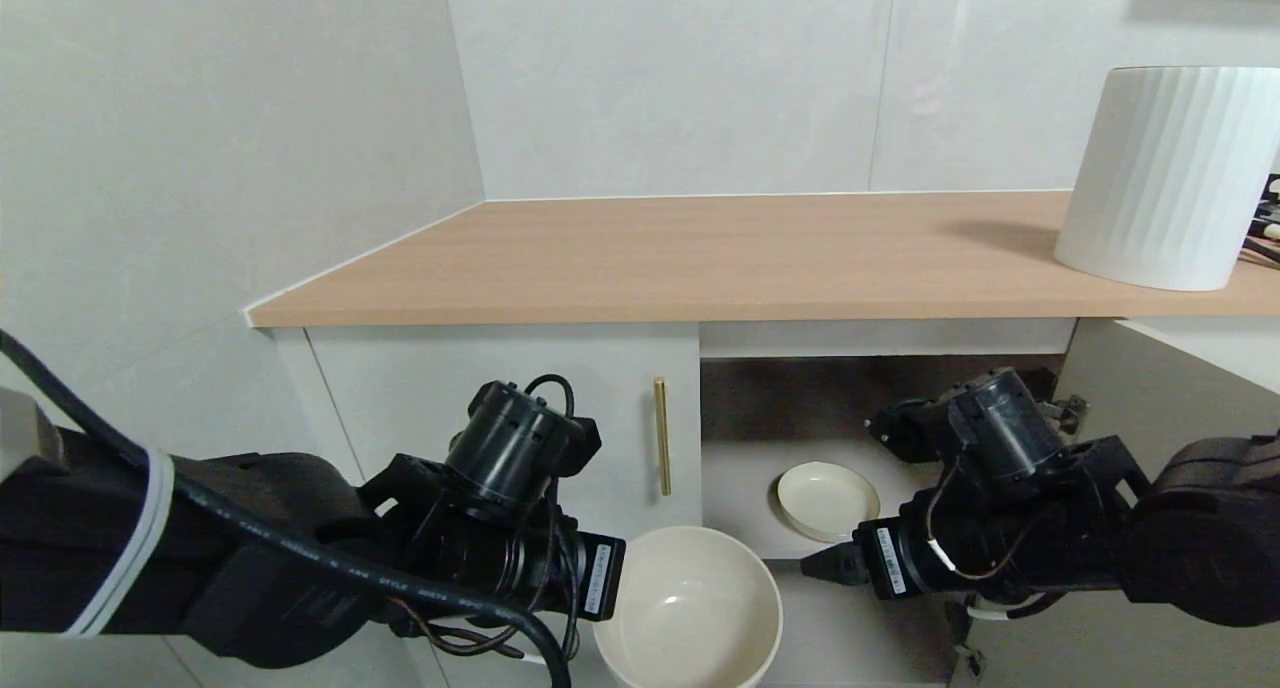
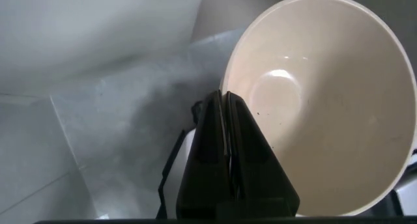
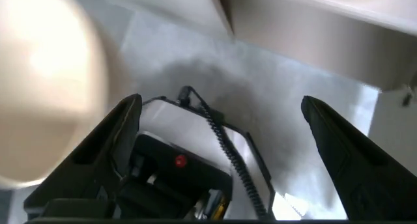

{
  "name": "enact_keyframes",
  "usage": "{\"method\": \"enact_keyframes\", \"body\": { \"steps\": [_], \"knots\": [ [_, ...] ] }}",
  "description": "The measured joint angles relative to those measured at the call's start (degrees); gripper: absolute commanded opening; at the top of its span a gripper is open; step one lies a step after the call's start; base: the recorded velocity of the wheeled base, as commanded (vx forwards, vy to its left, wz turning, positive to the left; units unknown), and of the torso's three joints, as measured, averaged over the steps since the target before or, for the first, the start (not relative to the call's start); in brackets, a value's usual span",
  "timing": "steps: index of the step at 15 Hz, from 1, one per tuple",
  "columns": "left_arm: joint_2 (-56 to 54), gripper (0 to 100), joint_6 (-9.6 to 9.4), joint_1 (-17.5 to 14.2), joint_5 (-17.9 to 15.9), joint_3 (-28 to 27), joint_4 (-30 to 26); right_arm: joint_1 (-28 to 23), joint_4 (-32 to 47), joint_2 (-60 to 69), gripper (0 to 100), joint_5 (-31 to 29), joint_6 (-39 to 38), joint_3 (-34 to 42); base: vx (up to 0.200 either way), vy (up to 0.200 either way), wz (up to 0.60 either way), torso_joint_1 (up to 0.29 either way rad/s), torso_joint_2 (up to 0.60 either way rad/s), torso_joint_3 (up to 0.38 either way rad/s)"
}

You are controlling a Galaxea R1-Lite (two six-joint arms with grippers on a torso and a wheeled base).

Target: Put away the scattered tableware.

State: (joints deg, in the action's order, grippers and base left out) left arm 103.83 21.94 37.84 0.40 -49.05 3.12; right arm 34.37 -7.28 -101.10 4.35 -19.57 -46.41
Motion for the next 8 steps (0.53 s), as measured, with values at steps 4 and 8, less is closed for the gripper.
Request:
{"method": "enact_keyframes", "body": {
  "steps": [4,8],
  "knots": [
    [1.0,0,0.0,1.5,1.9,0.1,0.1,3.6,0.1,1.6,100,0.0,-0.8,-0.2,0.0,0.0,0.0,0.0,0.0,0.0],
    [0.8,0,0.06,2.6,2.5,0.2,0.1,5.6,-0.2,-1.5,100,-0.3,-1.3,-1.1,0.0,0.0,0.0,0.0,0.0,0.0]
  ]
}}
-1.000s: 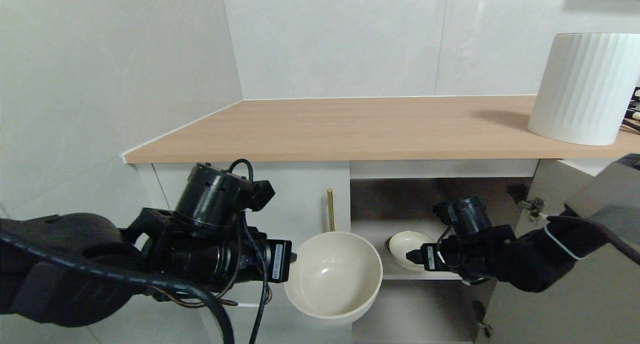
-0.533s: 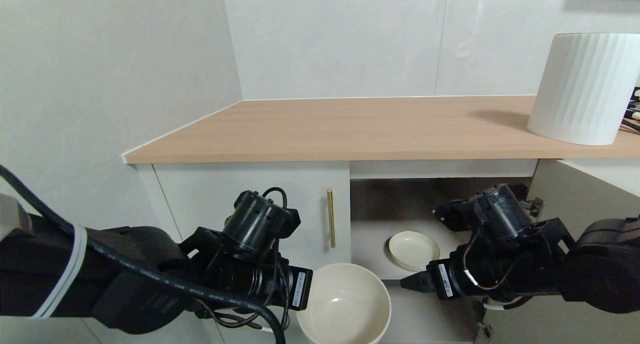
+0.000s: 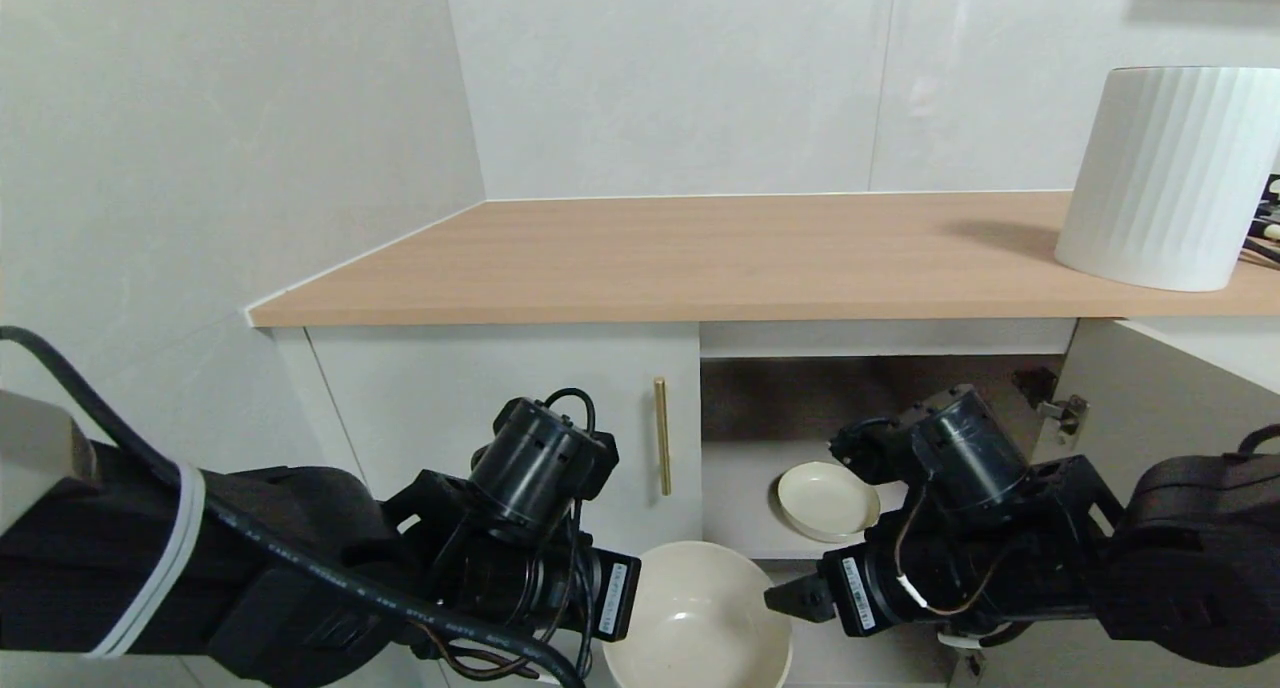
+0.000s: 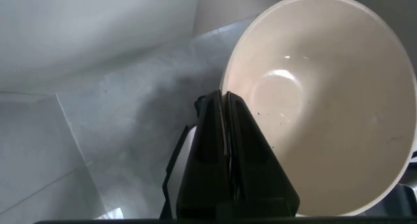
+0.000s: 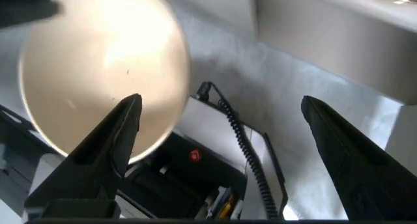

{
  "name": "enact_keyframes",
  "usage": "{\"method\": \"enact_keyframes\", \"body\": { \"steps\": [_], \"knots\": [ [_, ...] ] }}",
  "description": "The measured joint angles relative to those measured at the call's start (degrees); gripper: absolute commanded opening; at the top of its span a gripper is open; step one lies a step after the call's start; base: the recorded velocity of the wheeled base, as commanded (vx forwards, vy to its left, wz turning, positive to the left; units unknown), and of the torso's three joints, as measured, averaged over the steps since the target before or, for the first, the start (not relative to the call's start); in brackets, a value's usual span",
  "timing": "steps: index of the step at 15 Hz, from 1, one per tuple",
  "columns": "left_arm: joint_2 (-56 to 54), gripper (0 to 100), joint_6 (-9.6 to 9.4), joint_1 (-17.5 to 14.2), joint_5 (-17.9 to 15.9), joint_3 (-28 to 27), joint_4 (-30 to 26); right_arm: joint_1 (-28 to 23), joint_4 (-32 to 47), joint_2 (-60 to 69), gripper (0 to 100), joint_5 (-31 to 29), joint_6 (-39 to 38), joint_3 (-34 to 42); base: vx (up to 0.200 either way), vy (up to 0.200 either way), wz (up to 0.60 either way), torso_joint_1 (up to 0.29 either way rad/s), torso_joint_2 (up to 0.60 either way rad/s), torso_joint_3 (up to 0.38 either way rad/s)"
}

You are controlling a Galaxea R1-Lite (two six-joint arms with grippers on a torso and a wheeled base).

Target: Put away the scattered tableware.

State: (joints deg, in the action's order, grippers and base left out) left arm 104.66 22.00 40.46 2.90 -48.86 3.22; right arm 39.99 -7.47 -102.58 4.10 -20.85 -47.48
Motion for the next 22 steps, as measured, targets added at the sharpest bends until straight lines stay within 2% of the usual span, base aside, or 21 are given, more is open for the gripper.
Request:
{"method": "enact_keyframes", "body": {
  "steps": [6,7,17,18,22],
  "knots": [
    [-1.3,0,0.11,0.8,0.6,0.1,0.1,1.6,-1.3,-5.2,100,-0.4,-2.0,-2.0,0.0,0.0,0.0,0.0,0.0,0.0],
    [-1.3,0,0.11,0.8,0.6,0.1,0.1,1.7,-1.5,-5.6,0,-0.4,-2.0,-2.1,0.0,0.0,0.0,0.0,0.0,0.0],
    [-1.1,0,0.22,0.9,0.4,0.0,0.3,2.1,-2.2,-7.0,0,-0.4,-2.0,-1.7,0.0,0.0,0.0,0.0,0.0,0.0],
    [-1.1,100,0.22,0.9,0.4,0.0,0.2,2.1,-2.2,-7.1,0,-0.4,-2.0,-1.7,0.0,0.0,0.0,0.0,0.0,0.0],
    [-1.1,100,0.62,0.6,1.2,0.0,0.2,2.0,-1.6,-7.4,0,-1.2,-2.0,-1.5,0.0,0.0,0.0,0.0,0.0,0.0]
  ]
}}
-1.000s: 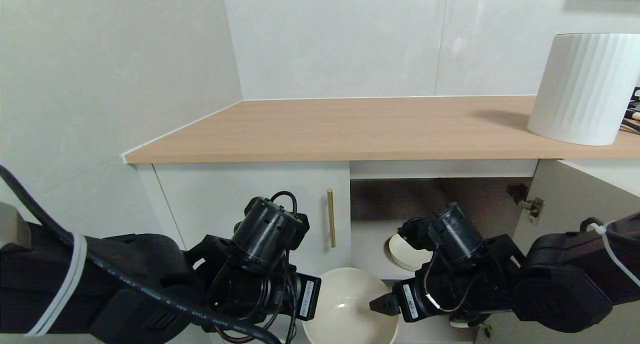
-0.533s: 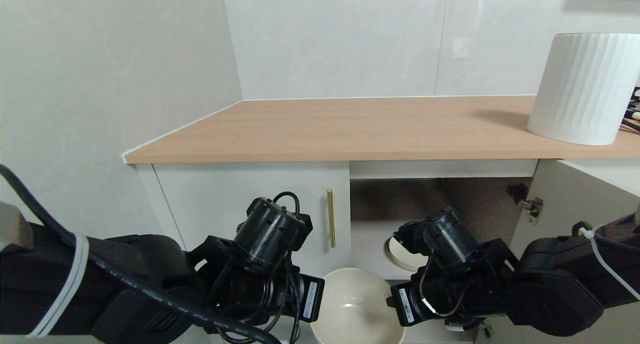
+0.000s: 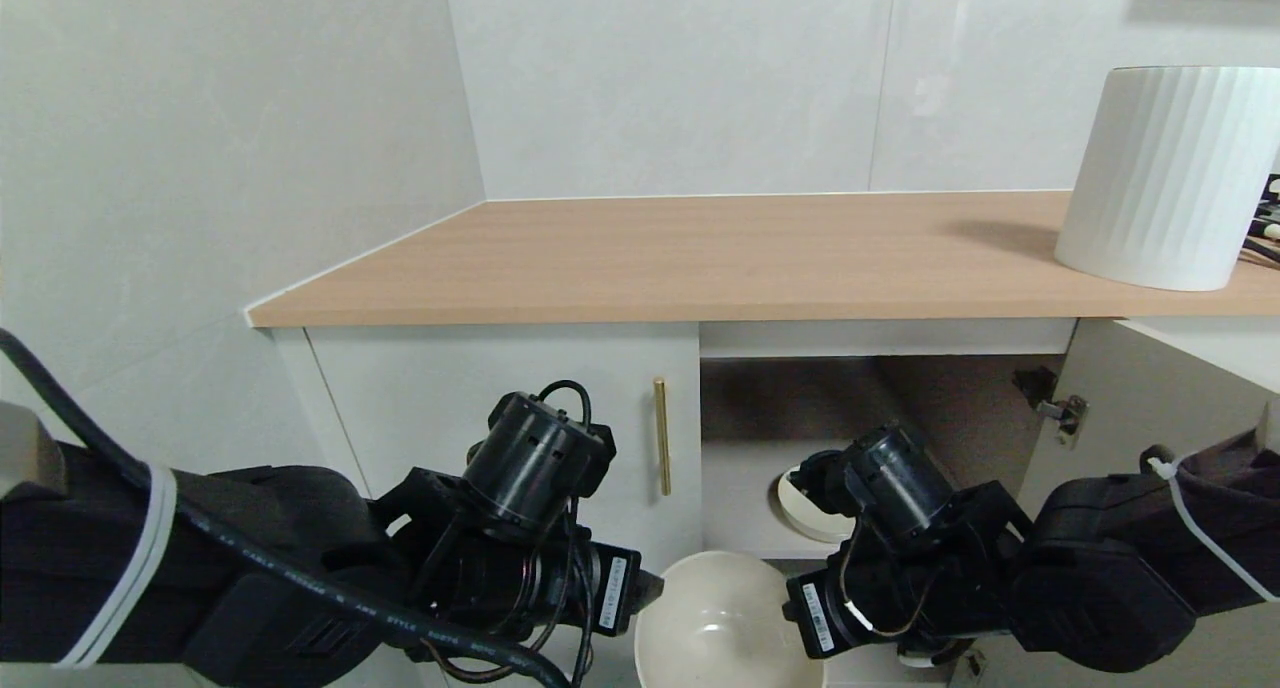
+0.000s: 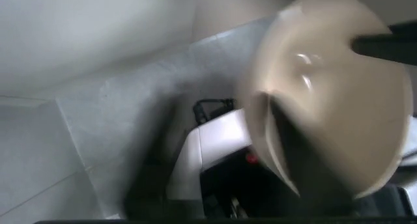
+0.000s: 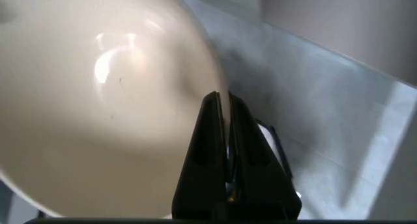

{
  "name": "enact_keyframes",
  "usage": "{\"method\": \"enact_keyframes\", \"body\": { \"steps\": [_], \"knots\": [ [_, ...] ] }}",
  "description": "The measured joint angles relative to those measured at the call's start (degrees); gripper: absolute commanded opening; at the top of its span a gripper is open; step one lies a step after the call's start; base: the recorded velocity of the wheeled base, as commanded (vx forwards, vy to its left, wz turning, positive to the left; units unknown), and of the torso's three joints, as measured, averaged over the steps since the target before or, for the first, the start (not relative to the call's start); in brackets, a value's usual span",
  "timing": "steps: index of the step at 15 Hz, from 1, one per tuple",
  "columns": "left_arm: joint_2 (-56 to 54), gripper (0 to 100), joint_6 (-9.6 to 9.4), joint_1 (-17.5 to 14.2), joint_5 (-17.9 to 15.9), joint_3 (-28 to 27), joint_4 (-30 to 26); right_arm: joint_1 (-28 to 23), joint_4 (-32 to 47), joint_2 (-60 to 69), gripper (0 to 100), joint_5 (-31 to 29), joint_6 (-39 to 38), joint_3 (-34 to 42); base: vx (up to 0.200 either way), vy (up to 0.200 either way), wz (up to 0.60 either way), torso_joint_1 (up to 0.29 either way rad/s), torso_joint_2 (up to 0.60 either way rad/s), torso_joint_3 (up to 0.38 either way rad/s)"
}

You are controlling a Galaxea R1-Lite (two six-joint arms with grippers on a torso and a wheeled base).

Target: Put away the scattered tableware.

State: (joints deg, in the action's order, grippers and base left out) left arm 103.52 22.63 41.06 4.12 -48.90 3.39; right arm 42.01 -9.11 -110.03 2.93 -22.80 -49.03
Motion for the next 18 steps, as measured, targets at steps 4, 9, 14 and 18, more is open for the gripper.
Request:
{"method": "enact_keyframes", "body": {
  "steps": [4,9,14,18],
  "knots": [
    [0.0,100,0.0,0.0,0.3,-0.2,0.1,-0.5,-5.6,-1.7,0,-7.9,-0.4,0.7,0.0,0.0,0.0,0.0,0.0,0.0],
    [-0.2,100,0.04,-0.4,0.6,-0.2,0.2,-5.1,-31.7,-6.8,0,-13.1,-1.0,8.5,0.0,0.0,0.0,0.0,0.0,0.0],
    [-0.9,100,0.04,-1.0,0.7,-0.2,0.1,-13.1,-38.5,-13.8,0,-15.1,-0.9,7.2,0.0,0.0,0.0,0.0,0.0,0.0],
    [-1.1,100,0.04,-1.1,0.7,-0.2,0.1,-19.0,-38.1,-16.7,0,-15.0,-1.5,2.1,0.0,0.0,0.0,0.0,0.0,0.0]
  ]
}}
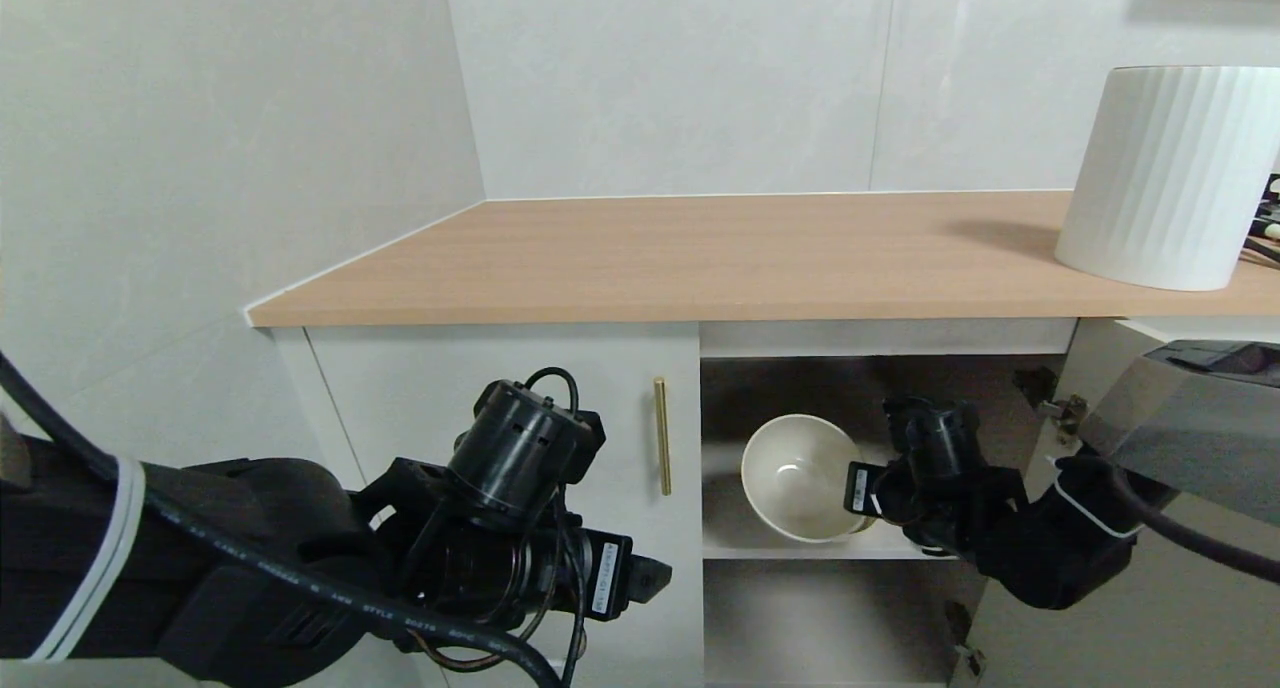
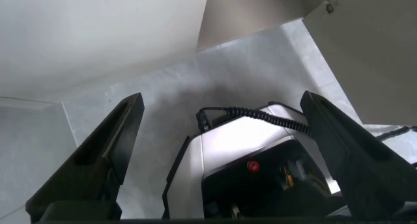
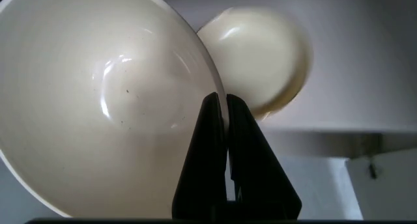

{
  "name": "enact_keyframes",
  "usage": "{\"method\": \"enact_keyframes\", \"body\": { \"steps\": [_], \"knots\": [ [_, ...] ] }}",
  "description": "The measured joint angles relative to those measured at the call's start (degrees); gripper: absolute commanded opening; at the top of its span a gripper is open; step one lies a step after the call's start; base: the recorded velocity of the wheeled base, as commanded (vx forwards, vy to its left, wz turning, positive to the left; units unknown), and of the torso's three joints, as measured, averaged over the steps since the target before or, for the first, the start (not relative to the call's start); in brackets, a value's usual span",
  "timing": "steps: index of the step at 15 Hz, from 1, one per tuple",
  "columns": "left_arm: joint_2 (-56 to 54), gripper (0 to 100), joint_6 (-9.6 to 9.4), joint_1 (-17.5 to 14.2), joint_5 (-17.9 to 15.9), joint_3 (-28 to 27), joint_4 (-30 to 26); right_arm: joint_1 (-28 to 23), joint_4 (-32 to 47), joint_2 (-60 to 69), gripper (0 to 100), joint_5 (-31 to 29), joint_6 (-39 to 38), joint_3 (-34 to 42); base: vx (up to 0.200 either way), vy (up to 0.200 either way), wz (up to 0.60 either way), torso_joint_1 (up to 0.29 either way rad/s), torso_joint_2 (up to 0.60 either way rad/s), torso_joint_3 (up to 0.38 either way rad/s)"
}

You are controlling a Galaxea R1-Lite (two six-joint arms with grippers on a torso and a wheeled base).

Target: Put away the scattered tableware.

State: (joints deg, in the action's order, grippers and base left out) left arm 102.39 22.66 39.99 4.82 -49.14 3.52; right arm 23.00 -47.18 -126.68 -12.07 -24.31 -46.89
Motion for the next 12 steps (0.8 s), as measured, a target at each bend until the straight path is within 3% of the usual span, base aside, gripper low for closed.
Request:
{"method": "enact_keyframes", "body": {
  "steps": [5,12],
  "knots": [
    [-0.1,100,0.0,0.0,0.0,0.0,0.0,-3.4,6.2,-2.4,0,-0.1,-2.4,-6.5,0.0,0.0,0.0,0.0,0.0,0.0],
    [-0.1,100,-0.02,0.0,0.0,0.0,0.0,-6.1,6.6,-6.9,0,-1.8,-2.5,-11.0,0.0,0.0,0.0,0.0,0.0,0.0]
  ]
}}
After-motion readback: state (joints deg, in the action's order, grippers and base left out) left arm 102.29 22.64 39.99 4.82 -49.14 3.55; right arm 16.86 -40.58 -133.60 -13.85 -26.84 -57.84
